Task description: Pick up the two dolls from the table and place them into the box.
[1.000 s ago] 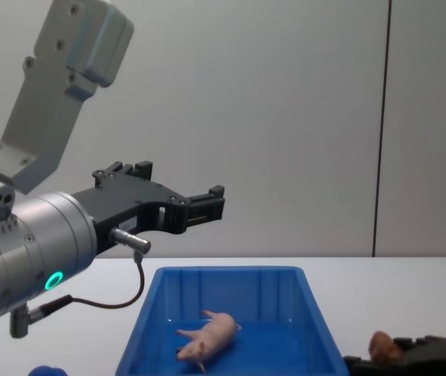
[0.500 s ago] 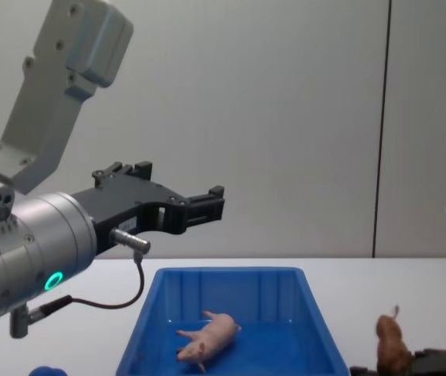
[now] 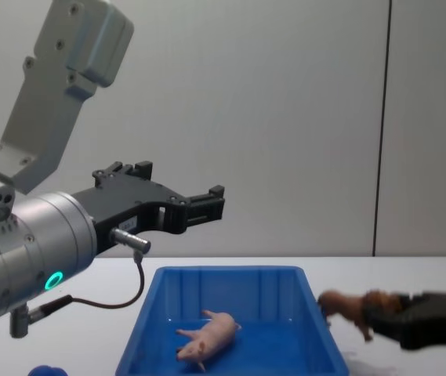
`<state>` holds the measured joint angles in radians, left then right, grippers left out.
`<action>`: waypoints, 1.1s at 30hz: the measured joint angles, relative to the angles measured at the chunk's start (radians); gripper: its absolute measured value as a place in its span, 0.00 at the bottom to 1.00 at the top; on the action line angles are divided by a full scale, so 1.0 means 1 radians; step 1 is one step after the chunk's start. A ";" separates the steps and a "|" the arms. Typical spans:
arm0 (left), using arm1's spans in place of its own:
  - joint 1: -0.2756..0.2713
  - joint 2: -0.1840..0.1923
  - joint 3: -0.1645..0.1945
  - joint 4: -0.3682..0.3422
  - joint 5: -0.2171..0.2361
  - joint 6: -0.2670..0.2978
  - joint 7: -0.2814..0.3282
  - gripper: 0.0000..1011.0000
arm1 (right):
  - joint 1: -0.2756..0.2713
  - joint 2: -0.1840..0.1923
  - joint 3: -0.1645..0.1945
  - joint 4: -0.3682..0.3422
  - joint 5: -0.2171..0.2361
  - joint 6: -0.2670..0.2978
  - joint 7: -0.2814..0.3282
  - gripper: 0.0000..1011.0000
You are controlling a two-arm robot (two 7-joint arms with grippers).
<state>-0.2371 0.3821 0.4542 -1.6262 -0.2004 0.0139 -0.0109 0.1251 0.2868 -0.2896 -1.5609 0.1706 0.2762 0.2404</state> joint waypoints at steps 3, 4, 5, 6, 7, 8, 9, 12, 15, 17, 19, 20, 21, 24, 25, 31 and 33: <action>0.000 0.000 0.000 0.000 0.000 0.000 0.000 0.99 | 0.000 0.002 0.004 -0.021 -0.008 -0.017 -0.012 0.39; 0.000 0.000 0.000 0.000 0.000 0.000 0.000 0.99 | 0.001 0.003 0.004 -0.026 -0.010 -0.023 -0.016 0.39; 0.000 0.000 0.000 0.000 0.000 0.000 0.000 0.99 | 0.002 0.003 0.006 -0.036 -0.014 -0.031 -0.021 0.39; 0.000 0.000 0.000 0.000 0.000 0.000 0.000 0.99 | 0.003 0.003 0.007 -0.040 -0.015 -0.036 -0.023 0.39; 0.000 0.000 0.000 0.000 0.000 0.000 0.000 0.99 | 0.005 0.004 0.009 -0.050 -0.018 -0.044 -0.028 0.39; 0.000 0.000 0.000 0.000 0.000 0.000 0.000 0.99 | 0.005 0.004 0.009 -0.050 -0.018 -0.044 -0.028 0.39; 0.000 0.000 0.000 0.000 0.000 0.000 0.000 0.99 | 0.008 0.004 0.011 -0.058 -0.021 -0.054 -0.032 0.39; 0.000 0.000 0.000 0.000 0.000 0.000 0.000 0.99 | 0.016 0.003 0.014 -0.073 -0.024 -0.072 -0.036 0.39; 0.000 0.000 0.000 0.000 0.000 0.000 0.000 0.99 | 0.028 -0.001 0.017 -0.084 -0.026 -0.088 -0.035 0.39; 0.000 0.000 0.000 0.000 0.000 0.000 0.000 0.99 | 0.039 -0.006 0.018 -0.090 -0.026 -0.096 -0.028 0.39; 0.000 0.000 0.000 0.000 0.000 0.000 0.000 0.99 | 0.047 -0.010 0.018 -0.091 -0.026 -0.101 -0.021 0.39; 0.000 0.000 0.000 0.000 0.000 0.000 0.000 0.99 | 0.051 -0.012 0.018 -0.092 -0.026 -0.102 -0.017 0.39; 0.000 0.000 0.000 0.000 0.000 0.000 0.000 0.99 | 0.061 -0.017 0.017 -0.092 -0.026 -0.104 -0.008 0.39; 0.000 0.000 0.000 0.000 0.000 0.000 0.000 0.99 | 0.079 -0.029 0.013 -0.089 -0.026 -0.102 0.013 0.39; 0.000 0.000 0.000 0.000 0.000 0.000 0.000 0.99 | 0.084 -0.031 0.012 -0.087 -0.026 -0.100 0.018 0.39; 0.000 0.000 0.000 0.000 0.000 0.000 0.000 0.99 | 0.121 -0.058 0.000 -0.057 -0.022 -0.072 0.061 0.39; 0.000 0.000 0.000 0.000 0.000 0.000 0.000 0.99 | 0.129 -0.065 -0.004 -0.047 -0.022 -0.062 0.073 0.39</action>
<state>-0.2371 0.3821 0.4542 -1.6262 -0.2004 0.0139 -0.0109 0.2536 0.2222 -0.2937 -1.6081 0.1491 0.2142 0.3129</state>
